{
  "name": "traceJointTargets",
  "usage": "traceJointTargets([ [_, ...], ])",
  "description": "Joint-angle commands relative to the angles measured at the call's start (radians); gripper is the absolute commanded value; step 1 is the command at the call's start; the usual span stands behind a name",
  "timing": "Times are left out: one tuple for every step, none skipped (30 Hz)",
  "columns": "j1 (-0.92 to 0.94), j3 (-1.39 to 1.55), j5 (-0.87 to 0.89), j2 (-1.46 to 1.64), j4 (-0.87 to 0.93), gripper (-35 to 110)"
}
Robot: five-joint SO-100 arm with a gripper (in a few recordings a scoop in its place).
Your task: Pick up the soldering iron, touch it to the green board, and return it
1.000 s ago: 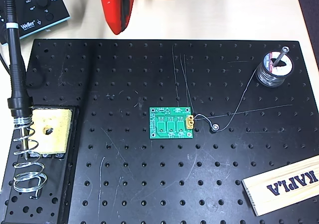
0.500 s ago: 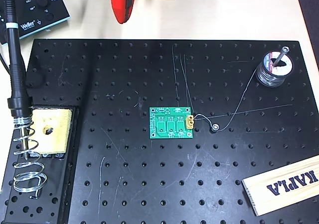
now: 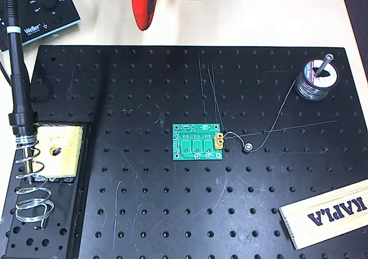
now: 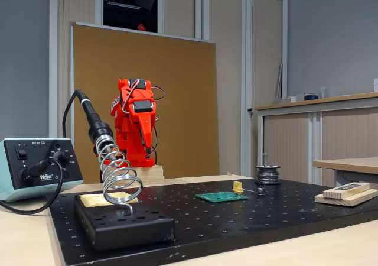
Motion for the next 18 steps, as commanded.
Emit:
traceJointTargets([
  [0.020, 0.031, -0.003, 0.020, 0.023, 0],
  [0.017, 0.035, -0.002, 0.020, 0.031, 0],
  [0.012, 0.038, -0.002, 0.020, 0.041, 0],
  [0.008, 0.048, -0.008, 0.021, 0.038, 0],
  [0.008, 0.051, -0.012, 0.021, 0.037, 0],
  [0.008, 0.052, -0.017, 0.021, 0.037, 0],
  [0.005, 0.054, -0.018, 0.021, 0.035, 0],
  [0.005, 0.055, -0.026, 0.021, 0.034, 0],
  [0.005, 0.057, -0.040, 0.021, 0.034, 0],
  [0.005, 0.058, -0.049, 0.020, 0.032, 0],
  [0.005, 0.058, -0.051, 0.020, 0.032, 0],
  [0.005, 0.058, -0.051, 0.020, 0.032, 0],
  [0.006, 0.058, -0.051, 0.020, 0.032, 0],
  [0.006, 0.058, -0.052, 0.020, 0.032, 0],
  [0.006, 0.058, -0.052, 0.020, 0.032, 0],
  [0.006, 0.058, -0.052, 0.020, 0.032, 0],
  [0.006, 0.058, -0.052, 0.020, 0.032, 0],
  [0.006, 0.058, -0.052, 0.020, 0.032, 0],
])
